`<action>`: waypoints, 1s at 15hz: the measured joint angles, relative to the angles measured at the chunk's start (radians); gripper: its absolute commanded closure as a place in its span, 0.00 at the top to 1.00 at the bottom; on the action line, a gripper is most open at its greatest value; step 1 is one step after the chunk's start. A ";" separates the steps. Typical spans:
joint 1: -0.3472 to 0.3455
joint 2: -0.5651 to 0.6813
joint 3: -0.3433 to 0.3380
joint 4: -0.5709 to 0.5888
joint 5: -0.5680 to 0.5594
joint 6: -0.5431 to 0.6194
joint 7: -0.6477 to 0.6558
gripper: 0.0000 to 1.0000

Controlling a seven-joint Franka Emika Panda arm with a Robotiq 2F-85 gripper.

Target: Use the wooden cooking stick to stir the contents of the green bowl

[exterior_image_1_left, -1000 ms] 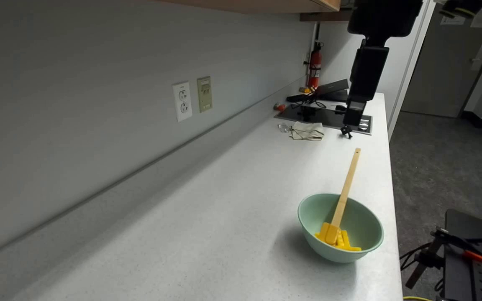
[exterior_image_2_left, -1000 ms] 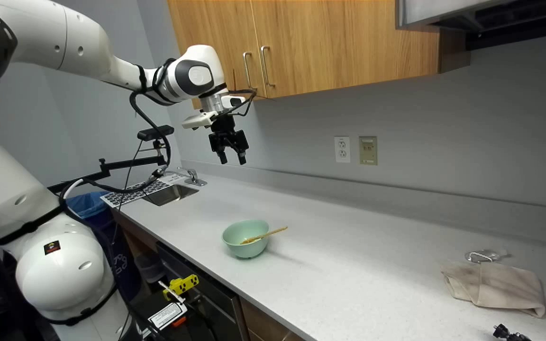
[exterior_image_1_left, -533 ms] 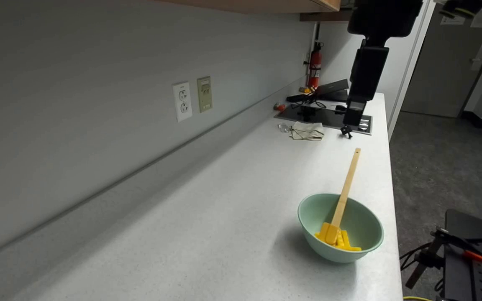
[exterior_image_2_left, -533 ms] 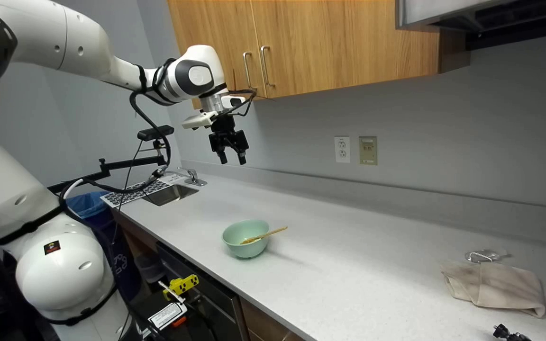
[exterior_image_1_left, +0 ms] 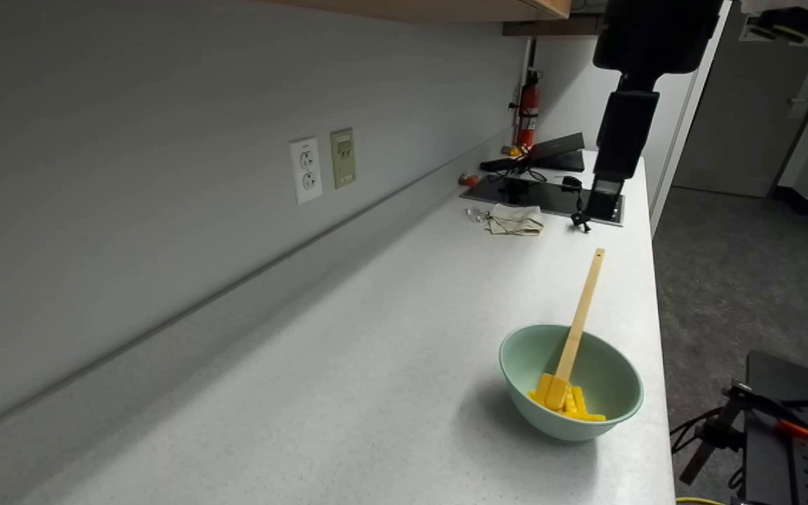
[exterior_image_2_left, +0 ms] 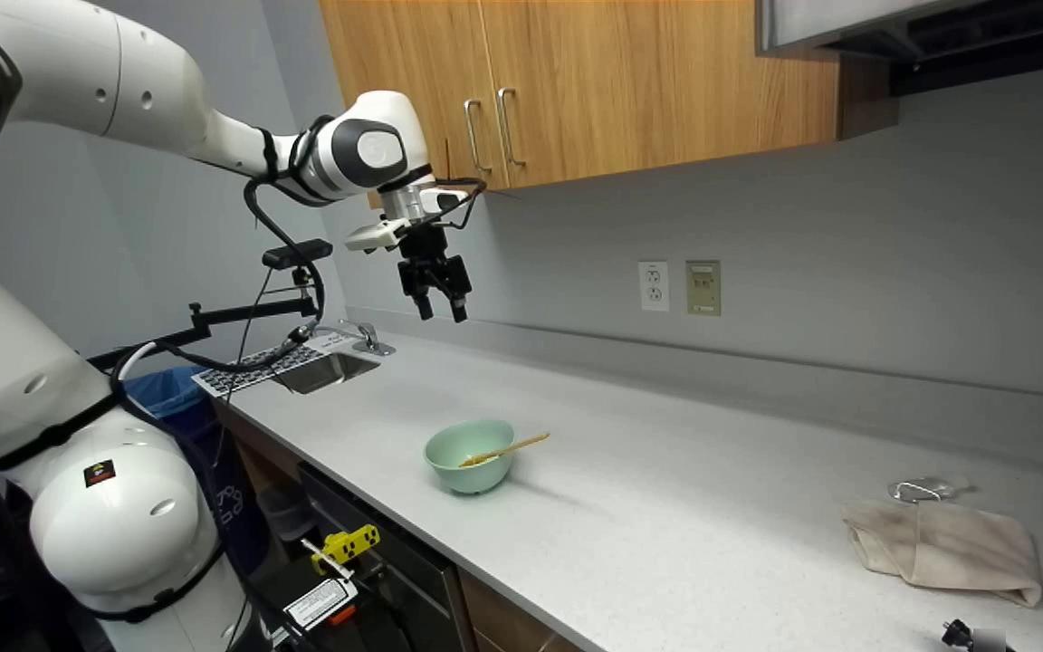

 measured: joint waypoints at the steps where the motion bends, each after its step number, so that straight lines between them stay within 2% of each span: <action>1: 0.000 -0.001 0.000 -0.001 0.000 0.000 0.000 1.00; 9: 0.000 -0.001 -0.001 -0.006 0.000 0.005 0.001 1.00; 15: 0.000 0.002 -0.023 -0.022 0.021 0.065 0.035 1.00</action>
